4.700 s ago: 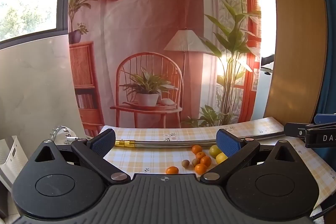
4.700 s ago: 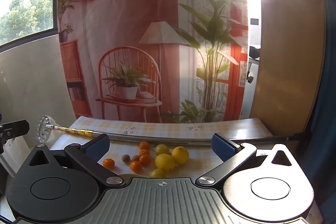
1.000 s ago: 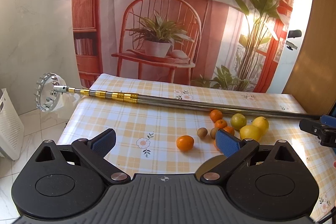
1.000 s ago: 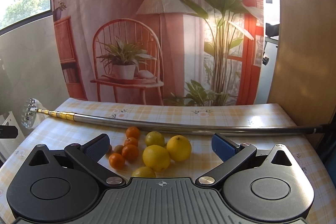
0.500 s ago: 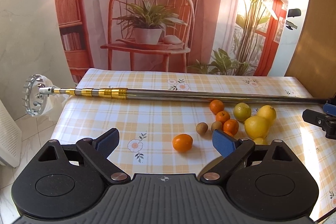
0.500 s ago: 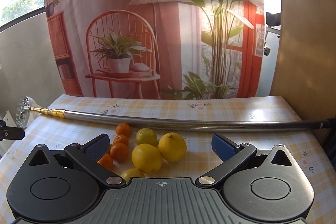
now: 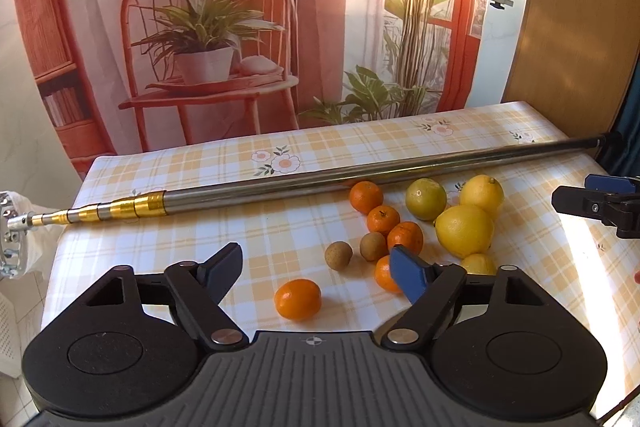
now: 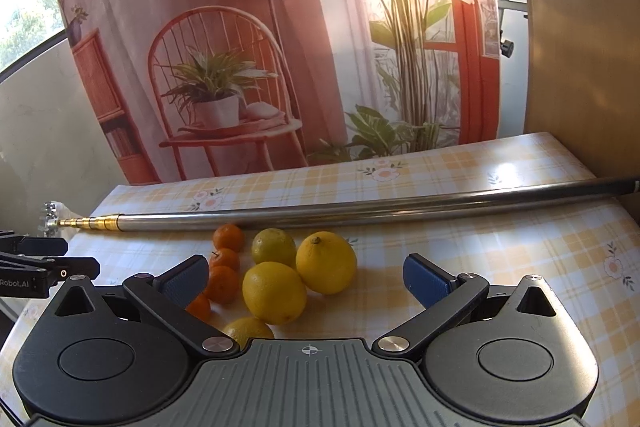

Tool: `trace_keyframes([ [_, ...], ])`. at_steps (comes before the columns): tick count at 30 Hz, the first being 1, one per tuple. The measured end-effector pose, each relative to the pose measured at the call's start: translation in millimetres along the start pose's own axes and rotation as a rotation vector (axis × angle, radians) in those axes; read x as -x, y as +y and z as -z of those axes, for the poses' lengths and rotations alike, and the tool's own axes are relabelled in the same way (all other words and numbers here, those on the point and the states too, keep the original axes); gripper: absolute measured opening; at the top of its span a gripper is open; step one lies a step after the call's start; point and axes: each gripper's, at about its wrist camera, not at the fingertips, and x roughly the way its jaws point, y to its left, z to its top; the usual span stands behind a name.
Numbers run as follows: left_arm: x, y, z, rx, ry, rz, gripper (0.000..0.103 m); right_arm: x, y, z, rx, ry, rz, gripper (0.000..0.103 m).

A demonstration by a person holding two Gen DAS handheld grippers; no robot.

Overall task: Organize fruits
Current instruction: 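Move both tools forward toward the cluster of fruit, then close the left tool on a brown kiwi while the right tool grasps a large lemon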

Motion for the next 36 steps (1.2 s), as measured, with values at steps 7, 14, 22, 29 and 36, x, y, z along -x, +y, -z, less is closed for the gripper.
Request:
trace_keyframes([
  [7, -41.5, -2.4, -5.9, -0.045, 0.062, 0.066, 0.047, -15.0, -0.8, 4.5, 0.005, 0.014, 0.005, 0.103],
  [14, -84.6, 1.2, -9.6, -0.036, 0.121, 0.135, 0.044, -26.8, -6.5, 3.1, -0.017, 0.016, 0.004, 0.102],
  [22, -117.9, 4.8, -6.9, -0.017, 0.184, 0.158, 0.036, -38.6, -13.8, 3.8, -0.041, 0.031, 0.006, 0.102],
  [29, -131.7, 9.6, -4.4, 0.011, 0.218, 0.174, 0.029, -43.0, -15.1, 4.9, -0.042, 0.031, 0.009, 0.102],
  [36, -120.9, 10.4, -1.4, 0.048, 0.174, 0.155, 0.027, -53.3, -21.0, 11.1, -0.005, -0.018, 0.006, 0.095],
])
